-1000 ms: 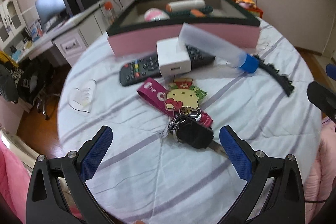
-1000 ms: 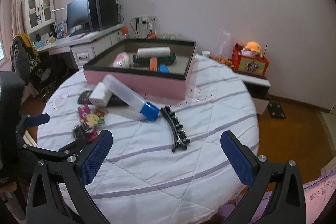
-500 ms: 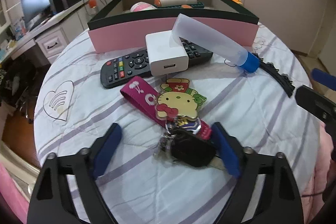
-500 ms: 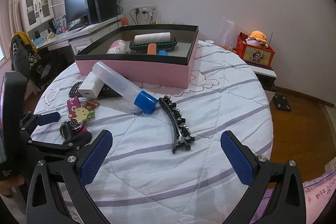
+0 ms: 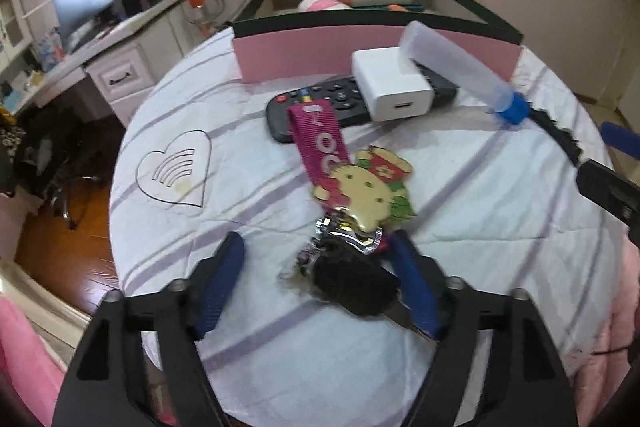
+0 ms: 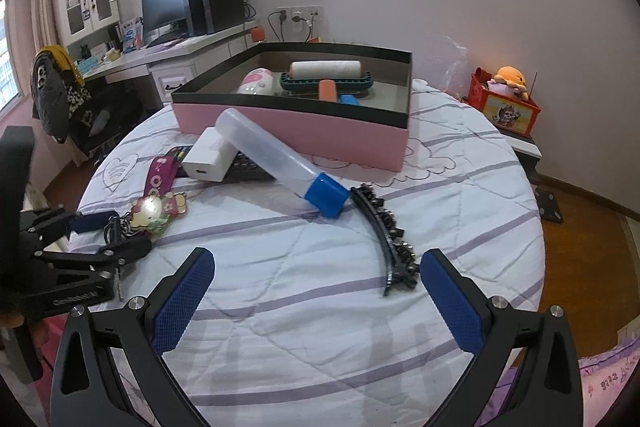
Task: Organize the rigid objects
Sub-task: 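Lower the left gripper onto the keys with pink keychain and close, then lift the keys and keychain up off the bed with the left gripper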
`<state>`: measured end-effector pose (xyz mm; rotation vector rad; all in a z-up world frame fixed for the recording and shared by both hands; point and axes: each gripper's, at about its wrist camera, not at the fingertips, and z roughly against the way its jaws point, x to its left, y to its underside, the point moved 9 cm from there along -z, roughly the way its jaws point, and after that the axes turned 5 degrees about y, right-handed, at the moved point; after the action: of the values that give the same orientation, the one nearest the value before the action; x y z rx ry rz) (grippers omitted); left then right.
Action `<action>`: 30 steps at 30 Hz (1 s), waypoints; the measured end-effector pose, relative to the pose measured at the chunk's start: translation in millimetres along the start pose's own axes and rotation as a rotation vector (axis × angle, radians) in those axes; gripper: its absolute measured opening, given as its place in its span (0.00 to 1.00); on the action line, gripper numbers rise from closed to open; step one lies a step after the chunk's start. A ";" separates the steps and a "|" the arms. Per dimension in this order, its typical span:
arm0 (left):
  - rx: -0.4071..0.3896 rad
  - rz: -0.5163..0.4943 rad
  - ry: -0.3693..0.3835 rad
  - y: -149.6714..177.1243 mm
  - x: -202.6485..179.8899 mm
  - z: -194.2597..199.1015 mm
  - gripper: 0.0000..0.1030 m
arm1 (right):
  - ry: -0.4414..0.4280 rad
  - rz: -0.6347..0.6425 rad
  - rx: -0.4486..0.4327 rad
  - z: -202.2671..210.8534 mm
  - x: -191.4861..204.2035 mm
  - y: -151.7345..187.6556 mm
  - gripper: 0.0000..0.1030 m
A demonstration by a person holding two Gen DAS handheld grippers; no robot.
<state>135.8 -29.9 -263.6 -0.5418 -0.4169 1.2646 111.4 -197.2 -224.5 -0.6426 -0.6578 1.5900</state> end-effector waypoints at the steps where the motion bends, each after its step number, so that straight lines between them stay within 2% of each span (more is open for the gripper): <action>1: -0.006 0.014 0.017 -0.9 0.1 -0.8 0.71 | 0.000 0.003 0.001 -0.1 0.8 0.4 1.00; 2: -0.008 0.017 0.027 -1.2 0.1 -1.1 0.68 | 0.001 0.003 0.003 -0.4 0.9 0.7 1.00; 3: -0.014 0.008 0.043 -2.1 -2.2 -1.0 0.60 | 0.001 0.001 0.005 -0.6 0.2 0.7 1.00; 4: -0.022 0.003 0.053 -3.0 -4.1 0.0 0.48 | 0.003 0.000 0.005 -0.9 -0.3 0.8 1.00; 9: -0.036 -0.007 0.090 -5.5 -9.5 7.5 0.32 | 0.006 -0.006 -0.001 0.5 -1.1 -1.2 1.00; 18: -0.058 -0.004 0.144 -7.8 -10.1 22.9 0.27 | 0.001 0.000 -0.017 8.9 4.2 -5.1 1.00; 20: -0.077 -0.006 0.152 -9.7 -11.0 27.9 0.26 | 0.001 -0.002 -0.021 10.6 4.2 -5.8 1.00; 22: -0.091 -0.007 0.159 -11.1 -11.9 32.9 0.21 | 0.001 -0.007 -0.027 14.0 3.7 -6.1 1.00; 26: -0.122 -0.031 0.175 -12.3 -17.7 44.8 0.20 | -0.001 -0.010 -0.032 18.3 3.7 -7.1 1.00; 28: -0.116 -0.034 0.191 -12.6 -21.8 44.0 0.20 | -0.001 -0.010 -0.035 19.9 3.2 -7.5 1.00; 30: -0.086 -0.041 0.177 -9.0 -21.8 37.6 0.20 | -0.002 -0.011 -0.035 20.9 4.0 -7.9 1.00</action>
<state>115.6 -47.0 -228.0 -0.7093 -0.3335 1.1531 101.1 -193.5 -204.6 -0.6621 -0.6913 1.5718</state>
